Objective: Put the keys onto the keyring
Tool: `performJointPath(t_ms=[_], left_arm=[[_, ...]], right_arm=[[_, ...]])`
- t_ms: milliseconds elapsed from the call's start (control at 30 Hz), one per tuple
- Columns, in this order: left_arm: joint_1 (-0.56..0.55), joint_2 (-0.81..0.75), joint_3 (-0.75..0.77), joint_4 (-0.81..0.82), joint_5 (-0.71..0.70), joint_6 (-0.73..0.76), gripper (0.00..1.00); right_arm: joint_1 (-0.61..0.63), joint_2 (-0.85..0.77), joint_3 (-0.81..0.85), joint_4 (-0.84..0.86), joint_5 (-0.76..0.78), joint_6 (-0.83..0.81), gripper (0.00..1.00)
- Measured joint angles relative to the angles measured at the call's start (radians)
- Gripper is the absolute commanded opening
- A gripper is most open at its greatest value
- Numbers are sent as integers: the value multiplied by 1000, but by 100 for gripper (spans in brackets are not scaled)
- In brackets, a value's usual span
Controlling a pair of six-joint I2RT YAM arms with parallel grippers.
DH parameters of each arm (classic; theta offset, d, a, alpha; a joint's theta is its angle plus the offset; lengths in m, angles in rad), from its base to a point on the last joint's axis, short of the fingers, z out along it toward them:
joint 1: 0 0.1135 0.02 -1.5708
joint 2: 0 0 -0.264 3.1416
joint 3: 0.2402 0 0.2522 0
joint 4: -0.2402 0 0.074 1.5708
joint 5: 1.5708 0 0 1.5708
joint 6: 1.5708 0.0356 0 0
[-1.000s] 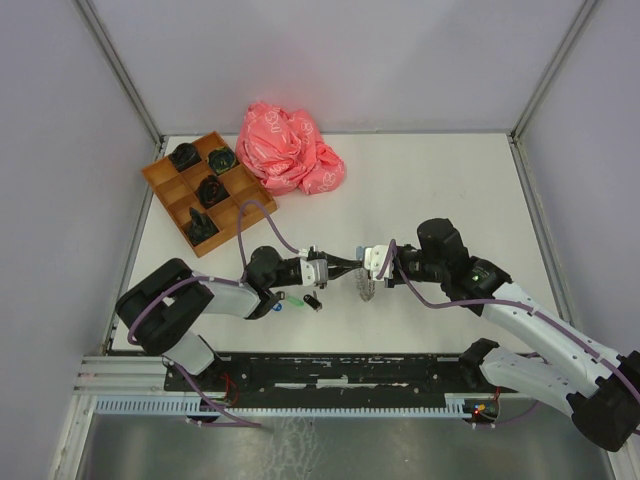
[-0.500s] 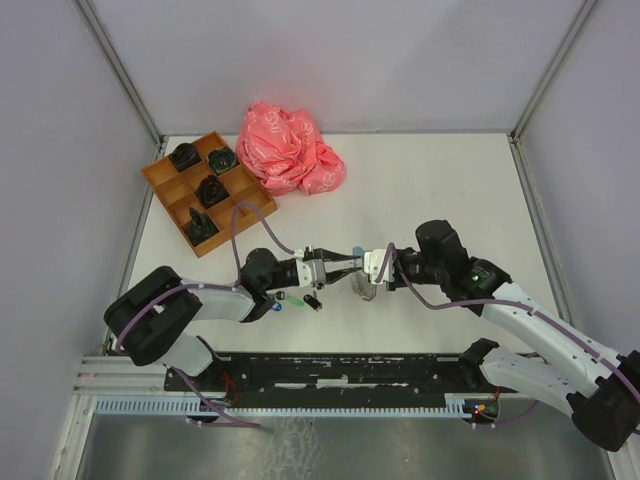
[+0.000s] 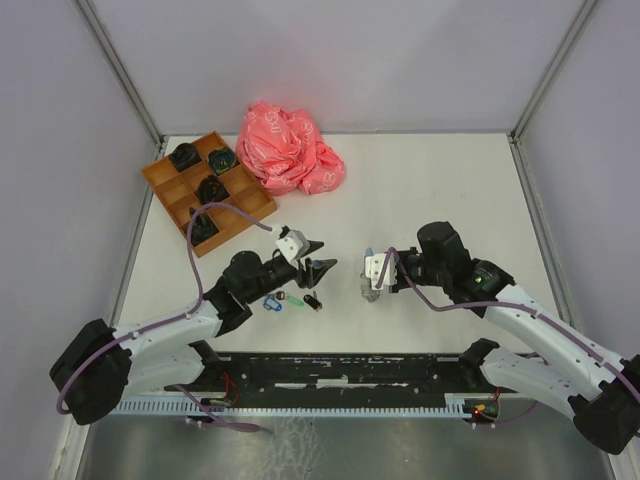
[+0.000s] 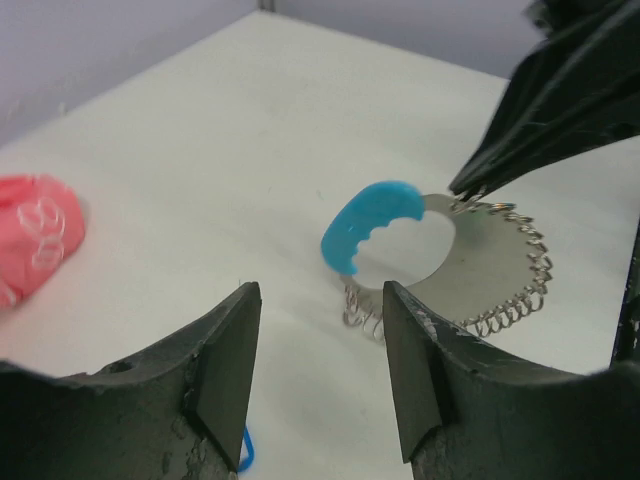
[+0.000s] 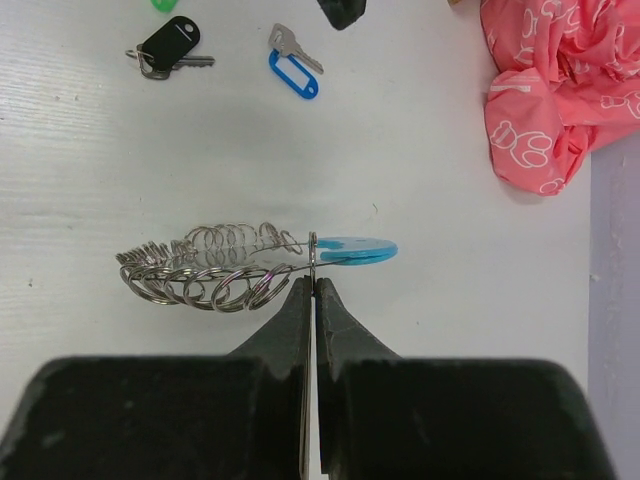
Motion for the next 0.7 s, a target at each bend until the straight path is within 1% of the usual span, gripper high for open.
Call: performJointPath(t_ms=[100,200,300,367,433,533,700], left_arm=[[0,-54,35,-213,-154,-114,65],[3,-61,106,-462,-274,-238,66],[6,-50,167,-660,-344,-339,64],[6,-37,192,-763,-373,-405,64],[7,-18,206,-850,-391,-472,63],[8,16,211,-938,-392,-553,62],[16,94,253,-1062,-430,-604,61]], right_arm=[[0,-4,0,-2,5,-6,1],[0,-4,0,-2,7,-9,1],[0,-5,0,-2,7,-9,1],[0,-5,0,-2,7,-9,1],[0,-6,0,-2,7,-8,1],[0,-10,0,-2,6,-8,1],[0,-11,0,1,5,-6,1]])
